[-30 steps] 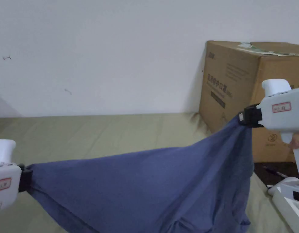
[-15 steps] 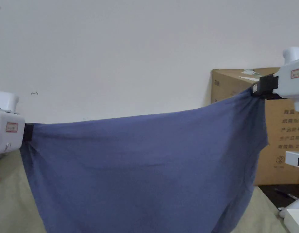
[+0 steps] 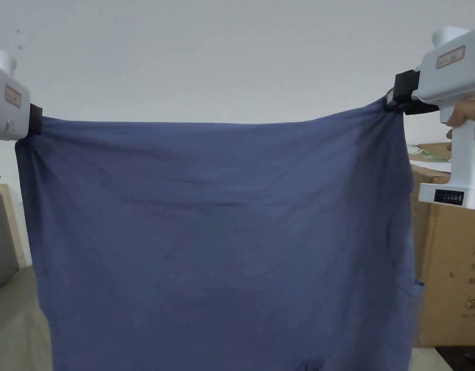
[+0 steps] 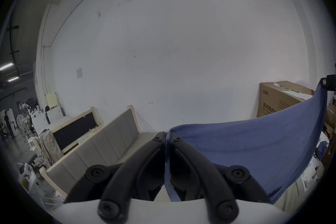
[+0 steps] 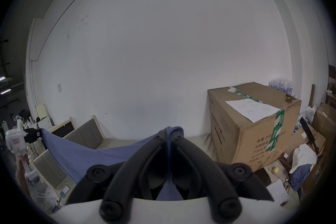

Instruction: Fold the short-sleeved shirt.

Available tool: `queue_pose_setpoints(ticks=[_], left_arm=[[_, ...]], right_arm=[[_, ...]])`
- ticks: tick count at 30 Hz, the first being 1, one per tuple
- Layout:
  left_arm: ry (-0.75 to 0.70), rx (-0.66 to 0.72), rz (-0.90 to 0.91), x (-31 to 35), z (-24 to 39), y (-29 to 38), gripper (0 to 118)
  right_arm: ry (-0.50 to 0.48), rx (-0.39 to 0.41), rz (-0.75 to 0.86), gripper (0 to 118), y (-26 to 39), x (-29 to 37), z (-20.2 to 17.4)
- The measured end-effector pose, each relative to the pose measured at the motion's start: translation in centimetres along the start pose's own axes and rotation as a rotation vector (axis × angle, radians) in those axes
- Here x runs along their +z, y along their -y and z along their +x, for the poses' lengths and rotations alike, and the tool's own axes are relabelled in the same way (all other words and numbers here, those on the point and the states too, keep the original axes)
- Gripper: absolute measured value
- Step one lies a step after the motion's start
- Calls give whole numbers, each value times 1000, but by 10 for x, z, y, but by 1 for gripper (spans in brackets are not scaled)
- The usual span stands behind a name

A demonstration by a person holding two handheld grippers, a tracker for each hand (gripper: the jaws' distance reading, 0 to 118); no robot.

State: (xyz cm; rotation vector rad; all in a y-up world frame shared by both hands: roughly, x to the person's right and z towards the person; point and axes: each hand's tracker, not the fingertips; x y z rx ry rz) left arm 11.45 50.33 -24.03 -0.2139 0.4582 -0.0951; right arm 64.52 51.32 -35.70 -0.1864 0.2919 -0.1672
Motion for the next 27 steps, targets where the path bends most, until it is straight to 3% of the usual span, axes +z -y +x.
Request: queue_pose_setpoints(ticks=[2,6,10,14,27], left_arm=[[-16,-6,-9,-15,2,-16,2],[-8,2,0,-56,6,-49,2],[-6,36,22,-87,13,-67,2],[-2,29,33,-120,14,-76,2],[-12,45,-40,-197,32,-16,2]], right_arm=[[4,13,1,3,-15,-16,0],[17,-39,41,3,-39,-43,-3],[35,18,31,3,-54,-74,-3],[17,8,42,3,-57,-99,2],[18,39,-56,3,-6,-191,13]])
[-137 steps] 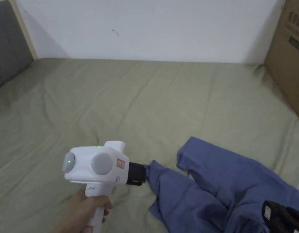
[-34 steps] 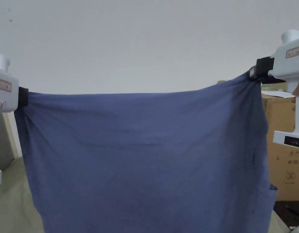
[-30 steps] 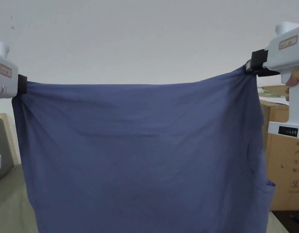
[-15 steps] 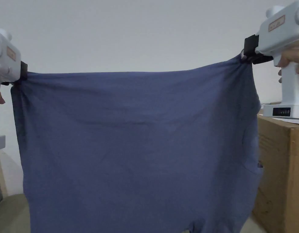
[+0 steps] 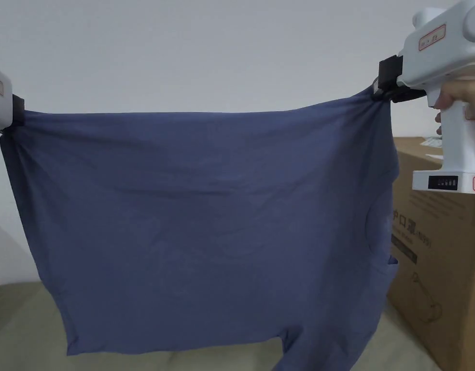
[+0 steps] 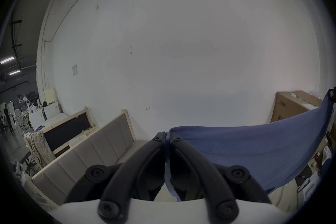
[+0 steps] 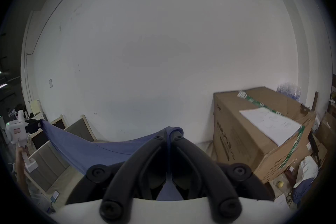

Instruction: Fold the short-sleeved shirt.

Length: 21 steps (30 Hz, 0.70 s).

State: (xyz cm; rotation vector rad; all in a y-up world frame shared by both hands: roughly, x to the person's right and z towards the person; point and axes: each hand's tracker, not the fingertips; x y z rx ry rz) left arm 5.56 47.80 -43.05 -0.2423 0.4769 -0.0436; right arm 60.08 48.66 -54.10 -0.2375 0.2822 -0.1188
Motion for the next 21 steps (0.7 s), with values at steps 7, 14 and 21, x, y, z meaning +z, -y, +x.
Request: queue_pose_setpoints(ticks=[7,14,21], left_arm=[[4,-21,-220,-73,20,130,2],[18,-59,-560,-138,47,326,2],[33,-61,-733,-134,64,428,2]], right_arm=[[24,22,-227,3,124,-77,18],[79,-89,-517,3,302,-132,44],[107,-32,-706,3,413,-130,52]])
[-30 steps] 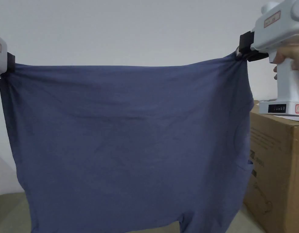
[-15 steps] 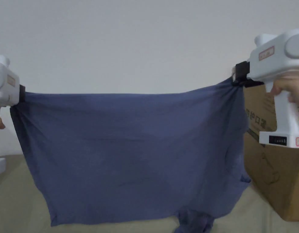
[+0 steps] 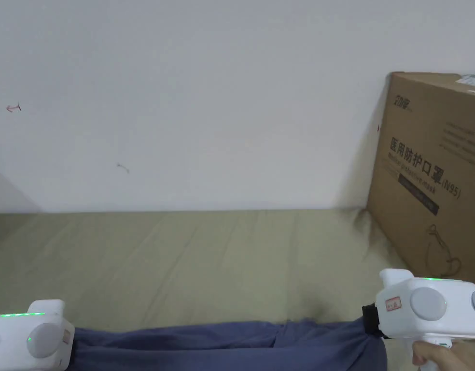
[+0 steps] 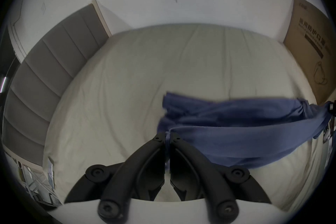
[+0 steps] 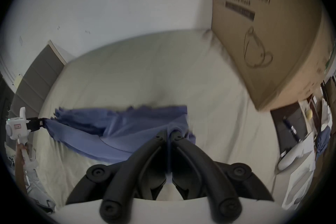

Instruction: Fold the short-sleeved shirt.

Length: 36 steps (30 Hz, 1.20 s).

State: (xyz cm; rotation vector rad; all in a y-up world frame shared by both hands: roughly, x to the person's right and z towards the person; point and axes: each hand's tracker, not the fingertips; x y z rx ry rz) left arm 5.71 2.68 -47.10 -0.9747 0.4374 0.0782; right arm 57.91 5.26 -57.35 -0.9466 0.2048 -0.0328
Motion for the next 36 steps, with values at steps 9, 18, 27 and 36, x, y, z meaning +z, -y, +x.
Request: queue_pose_setpoints(ticks=[9,18,27,36], left_arm=[[69,14,33,58,-45,49,2],[62,-27,45,142,-97,170,2],[42,-76,4,175,-126,298,2],[42,-69,12,201,-133,352,4]], right_arm=[[-85,-119,68,3,69,73,22],[-62,-127,51,3,196,161,10],[-47,-125,-12,3,328,192,-2],[-63,-151,-12,3,392,220,19]])
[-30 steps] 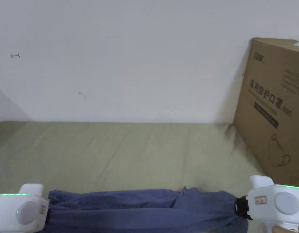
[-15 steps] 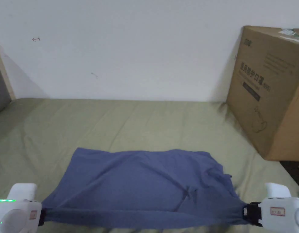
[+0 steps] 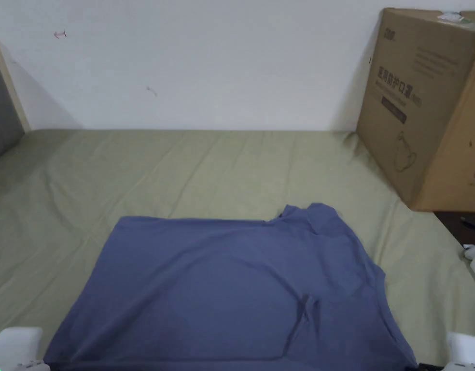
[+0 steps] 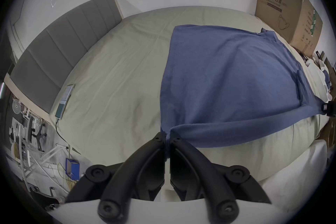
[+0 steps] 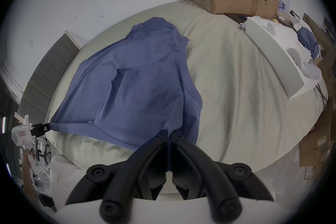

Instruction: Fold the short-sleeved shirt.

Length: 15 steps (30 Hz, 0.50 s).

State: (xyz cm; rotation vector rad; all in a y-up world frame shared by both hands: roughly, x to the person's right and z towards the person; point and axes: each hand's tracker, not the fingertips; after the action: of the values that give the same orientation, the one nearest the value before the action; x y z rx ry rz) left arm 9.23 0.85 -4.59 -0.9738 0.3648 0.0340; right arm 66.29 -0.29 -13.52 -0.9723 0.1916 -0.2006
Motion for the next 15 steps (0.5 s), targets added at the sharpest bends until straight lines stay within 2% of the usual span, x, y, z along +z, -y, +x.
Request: queue_pose_setpoints(ticks=[3,4,5,7,8,9,10,13,14,15], left_arm=[[-31,-71,59,-1,4,7,7],[-44,-107,53,-8,5,7,14],[-45,-108,46,-7,5,6,26],[-15,-67,66,-1,-1,6,73],[9,-22,82,3,-2,4,90],[35,21,96,9,-6,5,101],[74,61,108,16,-10,5,103],[182,131,138,39,-18,8,103],[172,127,126,43,-18,9,103],[160,114,117,48,-18,10,100]], right_arm=[[-3,-14,36,3,0,-2,1],[-2,-19,35,5,-4,-4,0],[-5,-17,26,11,-6,-5,-1],[12,9,28,58,-10,-1,-2],[19,23,48,81,-10,2,-3],[22,27,78,97,-12,7,-5],[21,24,103,101,-13,13,-5],[-31,-36,143,92,-13,35,-7],[-52,-49,159,84,-10,41,-8],[-70,-44,177,62,-6,46,-10]])
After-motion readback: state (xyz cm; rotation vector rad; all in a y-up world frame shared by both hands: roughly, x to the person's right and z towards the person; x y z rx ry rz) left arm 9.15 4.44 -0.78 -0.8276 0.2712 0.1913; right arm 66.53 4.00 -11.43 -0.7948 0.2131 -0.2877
